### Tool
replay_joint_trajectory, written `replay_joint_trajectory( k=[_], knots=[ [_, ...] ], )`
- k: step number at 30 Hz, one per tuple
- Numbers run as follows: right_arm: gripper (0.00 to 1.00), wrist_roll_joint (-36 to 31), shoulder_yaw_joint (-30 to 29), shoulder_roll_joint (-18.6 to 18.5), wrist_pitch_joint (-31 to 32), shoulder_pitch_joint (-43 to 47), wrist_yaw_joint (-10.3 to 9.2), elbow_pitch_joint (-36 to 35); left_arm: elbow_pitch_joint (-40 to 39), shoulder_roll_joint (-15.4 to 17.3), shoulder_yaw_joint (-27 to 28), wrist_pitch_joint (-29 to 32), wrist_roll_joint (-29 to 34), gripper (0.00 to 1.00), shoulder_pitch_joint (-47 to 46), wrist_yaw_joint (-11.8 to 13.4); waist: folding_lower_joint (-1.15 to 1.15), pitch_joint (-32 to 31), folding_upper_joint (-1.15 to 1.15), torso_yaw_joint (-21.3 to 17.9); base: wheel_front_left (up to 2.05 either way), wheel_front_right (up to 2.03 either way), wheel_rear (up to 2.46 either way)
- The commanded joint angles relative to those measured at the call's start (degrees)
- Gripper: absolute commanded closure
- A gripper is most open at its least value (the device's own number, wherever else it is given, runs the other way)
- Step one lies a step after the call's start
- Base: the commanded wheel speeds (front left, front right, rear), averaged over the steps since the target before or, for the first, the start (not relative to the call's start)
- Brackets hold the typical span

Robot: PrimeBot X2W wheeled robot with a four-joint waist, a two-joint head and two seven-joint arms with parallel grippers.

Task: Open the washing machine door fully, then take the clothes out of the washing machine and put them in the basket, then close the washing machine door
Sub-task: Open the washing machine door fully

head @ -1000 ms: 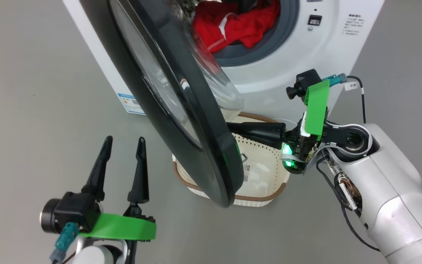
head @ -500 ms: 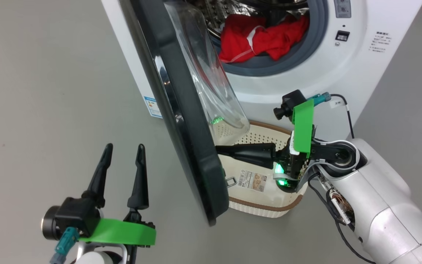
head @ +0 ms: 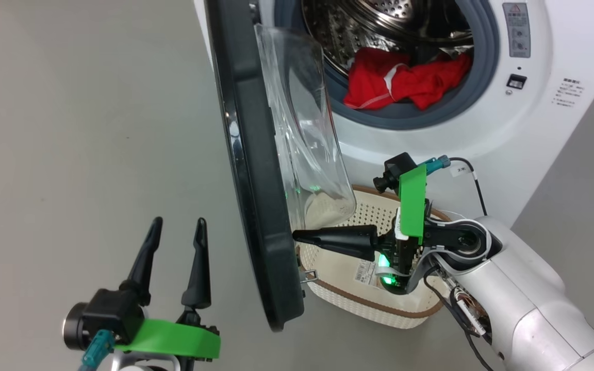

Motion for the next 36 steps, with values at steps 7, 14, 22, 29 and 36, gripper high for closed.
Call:
replay_joint_trajectory(
  k=[7, 14, 22, 29, 36],
  knots=[
    [1.0, 0.9, 1.3, 1.7, -1.8, 0.4, 0.03, -1.1, -0.8, 0.9, 2.0, -0.3, 0.5, 0.0, 0.4, -1.5, 0.0, -1.4, 0.0, 1.8, 0.0, 0.0, 0.0],
    [1.0, -0.3, 1.3, 1.7, -2.7, 0.6, 0.03, -1.0, -0.8, 0.9, 2.4, -0.3, 0.7, 0.0, 0.6, -1.8, 0.0, -1.4, 0.0, 1.0, 0.0, 0.0, 0.0],
    [0.0, -8.9, 1.5, -0.3, -6.6, 1.8, 0.03, -4.8, -1.1, 0.9, 2.9, -0.3, 0.3, 0.0, 0.7, -2.1, 0.0, -1.5, 0.0, -0.4, 0.0, 0.0, 0.0],
    [0.0, -23.1, 5.2, -5.0, -14.4, 4.1, 0.03, -11.0, -0.9, 0.9, 3.7, -0.3, 0.6, 0.0, 0.8, -2.2, 0.0, -1.6, 0.0, -2.0, 0.0, 0.0, 0.0],
    [0.0, -34.5, 11.5, -9.5, -22.2, 4.5, 0.03, -13.3, -0.8, 0.9, 4.1, -0.3, 0.7, 0.0, 1.1, -1.9, 0.0, -1.8, 0.0, -3.2, 0.0, 0.0, 0.0]
  ],
)
